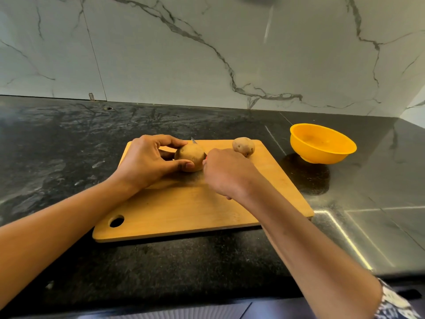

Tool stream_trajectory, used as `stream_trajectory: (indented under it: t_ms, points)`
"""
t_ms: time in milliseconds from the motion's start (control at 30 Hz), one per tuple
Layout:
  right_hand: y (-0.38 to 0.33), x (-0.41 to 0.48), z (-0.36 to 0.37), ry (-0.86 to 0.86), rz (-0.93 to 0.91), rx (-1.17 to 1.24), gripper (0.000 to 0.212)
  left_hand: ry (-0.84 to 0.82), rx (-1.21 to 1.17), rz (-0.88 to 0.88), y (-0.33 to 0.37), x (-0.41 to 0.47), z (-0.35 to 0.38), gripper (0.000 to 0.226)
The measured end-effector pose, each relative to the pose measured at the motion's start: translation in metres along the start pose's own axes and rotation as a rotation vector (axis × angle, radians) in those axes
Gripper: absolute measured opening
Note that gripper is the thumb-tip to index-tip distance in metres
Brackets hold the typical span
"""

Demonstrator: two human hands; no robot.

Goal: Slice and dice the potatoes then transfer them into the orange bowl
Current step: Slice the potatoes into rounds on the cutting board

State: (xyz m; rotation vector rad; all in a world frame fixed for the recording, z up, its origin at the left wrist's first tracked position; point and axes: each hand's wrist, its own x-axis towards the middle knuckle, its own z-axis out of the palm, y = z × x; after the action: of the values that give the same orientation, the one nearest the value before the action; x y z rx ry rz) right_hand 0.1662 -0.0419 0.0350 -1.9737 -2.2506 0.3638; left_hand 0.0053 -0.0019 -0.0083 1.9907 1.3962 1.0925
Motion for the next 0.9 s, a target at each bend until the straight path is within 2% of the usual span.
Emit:
stream_trajectory:
  t_ms: [100,367,667,900]
  points:
    - [-0.002,0.000,0.003,-0.003,-0.006,-0.011,0.016,0.004,0.005,-0.001,0.000,0.000,0.001,0.056]
    - [0.006,-0.016,0.013,0.008,-0.040,-0.037,0.024,0.007,0.019,-0.007,-0.001,-0.002,0.001,0.059]
    - [0.005,-0.023,0.016,-0.077,-0.030,-0.088,0.021,0.018,0.016,0.000,-0.003,-0.001,0.001,0.057]
    - [0.027,-0.049,0.019,-0.078,0.029,-0.098,0.025,0.003,-0.024,-0.029,-0.003,0.000,-0.002,0.057]
